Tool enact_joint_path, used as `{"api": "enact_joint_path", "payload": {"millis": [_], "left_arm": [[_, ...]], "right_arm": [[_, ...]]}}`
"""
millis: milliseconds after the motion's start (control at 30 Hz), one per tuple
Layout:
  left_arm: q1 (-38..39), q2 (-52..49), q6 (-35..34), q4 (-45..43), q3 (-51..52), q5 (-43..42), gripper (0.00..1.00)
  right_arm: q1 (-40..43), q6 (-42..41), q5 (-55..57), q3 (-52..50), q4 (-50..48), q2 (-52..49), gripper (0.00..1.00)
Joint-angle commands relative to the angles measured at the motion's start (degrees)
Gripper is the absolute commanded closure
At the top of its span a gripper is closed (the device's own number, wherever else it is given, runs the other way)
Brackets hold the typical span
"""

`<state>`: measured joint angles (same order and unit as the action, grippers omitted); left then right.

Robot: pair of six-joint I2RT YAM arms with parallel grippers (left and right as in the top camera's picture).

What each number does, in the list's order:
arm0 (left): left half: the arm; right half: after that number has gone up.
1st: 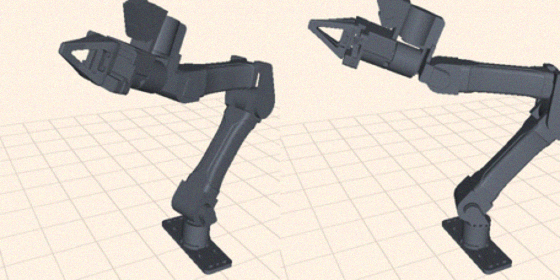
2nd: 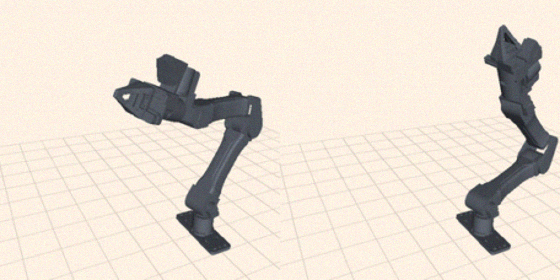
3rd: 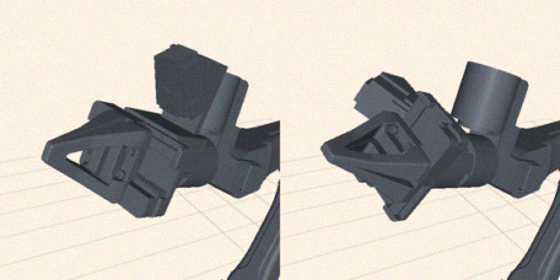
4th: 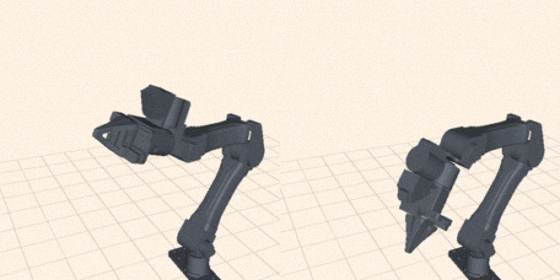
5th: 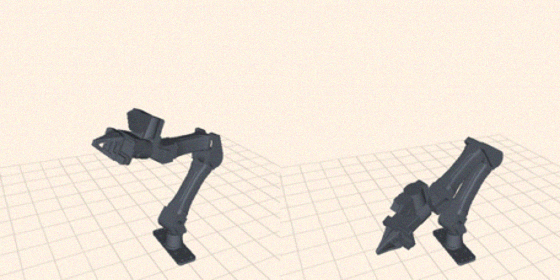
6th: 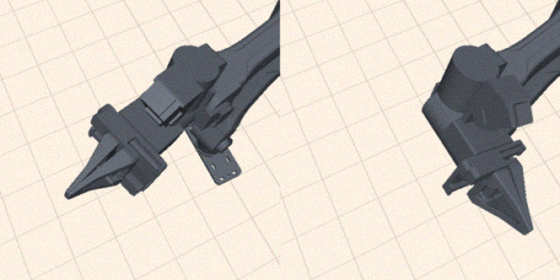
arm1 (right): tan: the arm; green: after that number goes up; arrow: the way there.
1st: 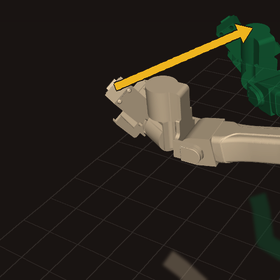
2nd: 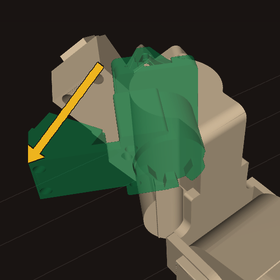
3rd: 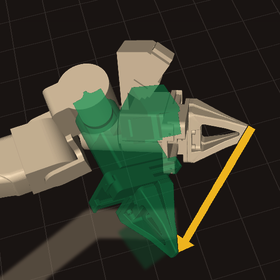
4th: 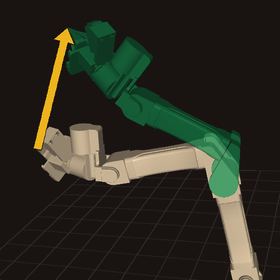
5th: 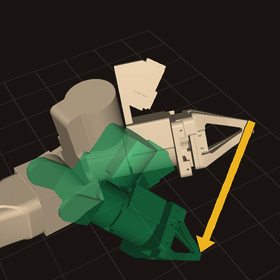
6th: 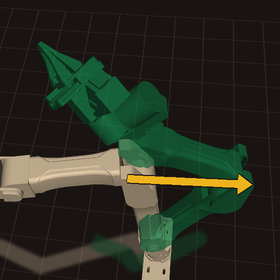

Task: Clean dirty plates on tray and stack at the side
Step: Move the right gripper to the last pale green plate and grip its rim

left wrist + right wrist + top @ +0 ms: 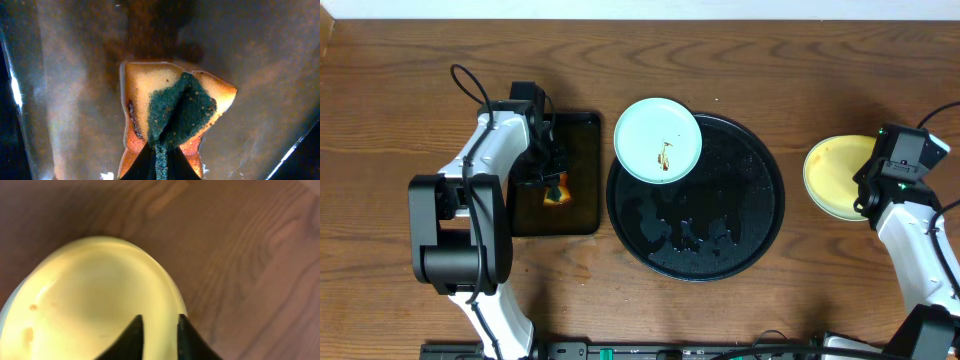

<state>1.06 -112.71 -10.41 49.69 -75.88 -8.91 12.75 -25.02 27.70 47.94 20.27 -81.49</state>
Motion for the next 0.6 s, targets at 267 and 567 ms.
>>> {"api": "enact_joint_path", "payload": {"millis": [267, 567], "left_arm": [[0.04, 0.42, 0.90, 0.57, -0.13, -1.16, 0.92], [0.04, 0.42, 0.90, 0.50, -0.13, -1.16, 0.92]], "right_arm": [[-4.04, 8.63, -46.69, 1.62, -5.53, 1.31, 0.58], [-17.20, 14.60, -50.49, 15.08, 6.03, -1.49, 0.47]]}}
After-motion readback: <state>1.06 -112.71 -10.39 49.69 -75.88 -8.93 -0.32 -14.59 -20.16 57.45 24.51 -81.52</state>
